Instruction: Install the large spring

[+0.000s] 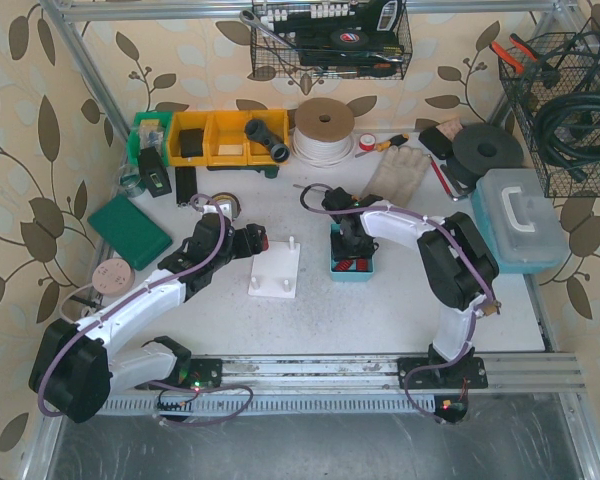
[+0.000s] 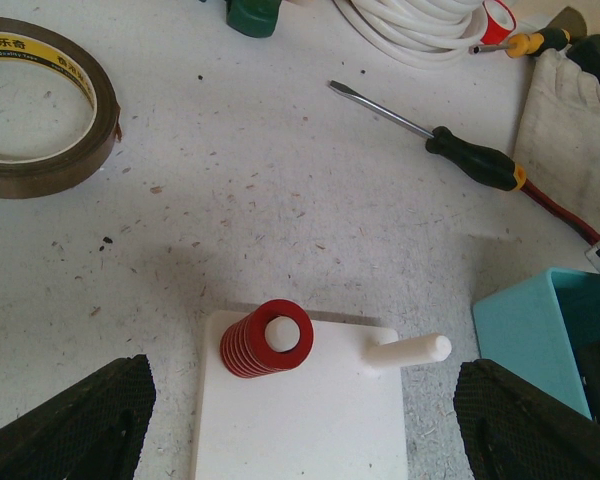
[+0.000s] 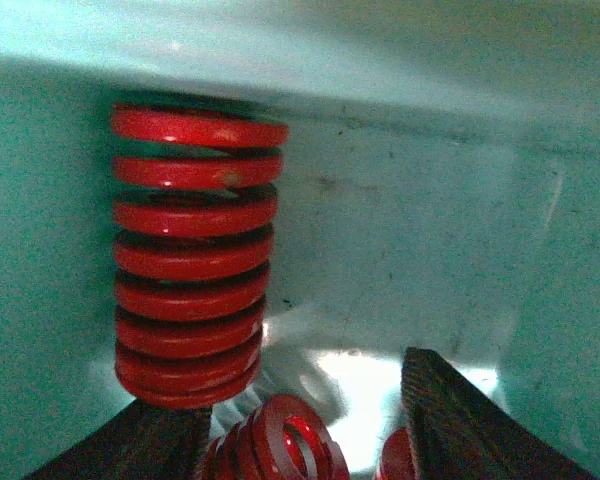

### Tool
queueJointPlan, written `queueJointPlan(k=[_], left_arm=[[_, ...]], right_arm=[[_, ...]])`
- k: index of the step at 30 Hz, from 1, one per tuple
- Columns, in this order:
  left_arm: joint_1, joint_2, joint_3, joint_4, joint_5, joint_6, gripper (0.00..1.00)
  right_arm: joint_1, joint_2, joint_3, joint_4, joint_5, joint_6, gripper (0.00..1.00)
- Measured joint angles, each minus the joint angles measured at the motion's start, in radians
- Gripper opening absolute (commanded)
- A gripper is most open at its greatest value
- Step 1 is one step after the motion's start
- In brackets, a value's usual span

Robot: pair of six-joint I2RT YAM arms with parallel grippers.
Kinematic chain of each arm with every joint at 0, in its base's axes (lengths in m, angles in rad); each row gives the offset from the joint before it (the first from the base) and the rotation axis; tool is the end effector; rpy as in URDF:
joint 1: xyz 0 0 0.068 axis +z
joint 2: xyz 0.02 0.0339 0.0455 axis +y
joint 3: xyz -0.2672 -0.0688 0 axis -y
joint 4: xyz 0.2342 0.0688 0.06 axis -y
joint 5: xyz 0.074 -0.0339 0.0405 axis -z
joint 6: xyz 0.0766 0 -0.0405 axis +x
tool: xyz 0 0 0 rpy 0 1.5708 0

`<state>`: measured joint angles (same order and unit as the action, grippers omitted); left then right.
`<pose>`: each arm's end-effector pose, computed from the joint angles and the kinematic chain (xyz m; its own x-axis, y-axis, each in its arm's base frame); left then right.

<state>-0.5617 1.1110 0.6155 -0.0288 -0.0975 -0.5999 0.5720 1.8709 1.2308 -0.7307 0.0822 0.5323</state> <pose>0.2291 -0.1354 0.2192 -0.6087 -0.2808 -0.7420 0.1395 0.8828 -0.4485 0.2998 0.1855 0.1297 -0.9769 -0.0274 -0.2120 -0.0348 0.9989 0.0315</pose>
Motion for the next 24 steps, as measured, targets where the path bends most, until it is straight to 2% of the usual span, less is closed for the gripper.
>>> queueJointPlan(k=[9,13,24], left_arm=[[0.0,0.002,0.011,-0.003,0.0,0.0,0.84],[0.0,0.002,0.011,-0.005,0.0,0.0,0.84],[0.0,0.002,0.012,-0.006,0.0,0.0,0.84]], right_arm=[[0.0,0.004,0.0,-0.006,0.0,0.004,0.11],[0.002,0.003,0.011,-0.017,0.005,0.001,0.0],[-0.02,-0.053,0.102,-0.077,0.042,-0.027,0.0]])
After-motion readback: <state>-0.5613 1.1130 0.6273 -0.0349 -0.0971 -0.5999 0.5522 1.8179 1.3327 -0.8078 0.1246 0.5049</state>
